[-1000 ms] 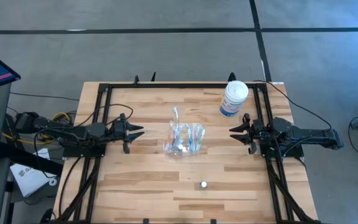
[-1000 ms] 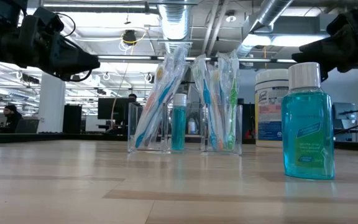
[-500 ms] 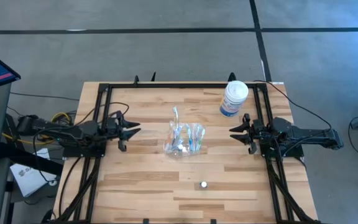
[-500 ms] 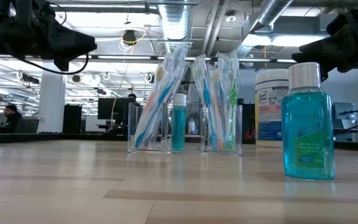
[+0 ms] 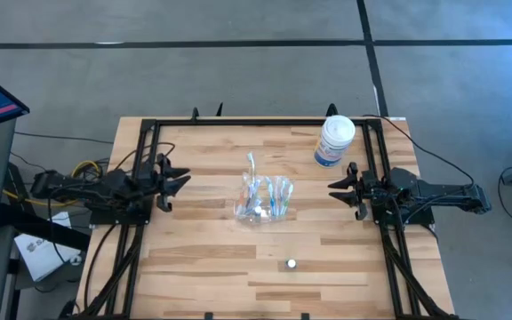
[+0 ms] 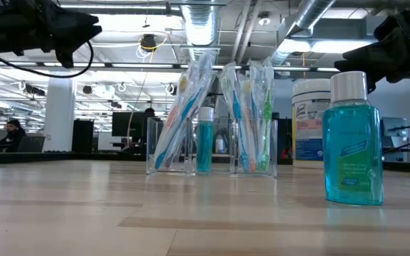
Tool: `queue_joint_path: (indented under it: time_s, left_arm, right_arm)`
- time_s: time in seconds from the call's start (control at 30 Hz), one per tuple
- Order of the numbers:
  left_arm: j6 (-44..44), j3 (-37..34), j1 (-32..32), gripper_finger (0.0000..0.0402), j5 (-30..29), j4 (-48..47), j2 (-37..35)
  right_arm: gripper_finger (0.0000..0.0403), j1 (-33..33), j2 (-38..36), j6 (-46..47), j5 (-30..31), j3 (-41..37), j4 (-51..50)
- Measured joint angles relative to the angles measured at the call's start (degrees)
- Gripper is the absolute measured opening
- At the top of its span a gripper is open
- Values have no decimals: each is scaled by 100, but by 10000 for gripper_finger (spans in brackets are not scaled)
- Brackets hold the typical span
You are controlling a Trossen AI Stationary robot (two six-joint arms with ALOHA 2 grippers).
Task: Pick & Place toothbrushing station
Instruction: Put the mouthwash into the transparent organizer
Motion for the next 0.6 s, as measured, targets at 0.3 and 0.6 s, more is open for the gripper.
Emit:
queue_joint_path:
  time_s: [0.3,0.6]
  left_arm:
    - [-2,0,0,104,0,2,-524]
    - [-2,0,1,104,0,7,-791]
  right_arm:
    - [118,0,0,0,0,-2,0]
    - [118,0,0,0,0,-2,0]
